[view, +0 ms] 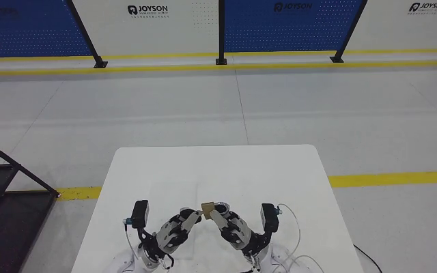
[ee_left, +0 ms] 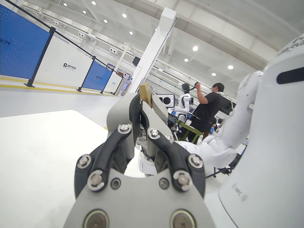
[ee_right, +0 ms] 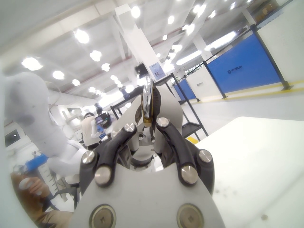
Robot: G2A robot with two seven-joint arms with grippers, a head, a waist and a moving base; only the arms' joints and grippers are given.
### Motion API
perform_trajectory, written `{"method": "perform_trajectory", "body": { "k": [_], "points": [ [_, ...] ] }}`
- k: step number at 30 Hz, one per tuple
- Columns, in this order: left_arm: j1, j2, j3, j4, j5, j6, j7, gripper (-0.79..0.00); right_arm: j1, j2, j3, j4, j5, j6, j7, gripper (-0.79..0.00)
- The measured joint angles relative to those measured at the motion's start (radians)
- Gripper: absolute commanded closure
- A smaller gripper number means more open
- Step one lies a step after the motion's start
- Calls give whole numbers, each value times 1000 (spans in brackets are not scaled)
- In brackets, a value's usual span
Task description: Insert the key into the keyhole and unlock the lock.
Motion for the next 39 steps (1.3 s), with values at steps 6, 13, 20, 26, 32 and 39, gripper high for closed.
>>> {"method": "perform_trajectory", "body": {
  "k": [6, 13, 20, 26, 32, 39],
  "points": [
    [13, -9, -10, -8, 141, 63, 88, 0, -7, 2, 4, -8, 19, 5, 18, 0],
    [17, -15, -13, -7, 313, 144, 211, 0, -15, 6, 10, -17, 38, 9, 43, 0],
    [24, -20, -4, -5, 491, 288, 339, 0, -20, 8, 14, -25, 54, 13, 65, 0],
    [22, -22, 4, 1, 614, 425, 431, 0, -24, 10, 16, -31, 64, 16, 79, 0],
    [21, -23, 6, 4, 721, 559, 489, 0, -26, 12, 17, -34, 70, 17, 88, 0],
    [14, -25, 13, 9, 787, 681, 517, 0, -29, 13, 18, -38, 74, 18, 96, 0]
  ]
}}
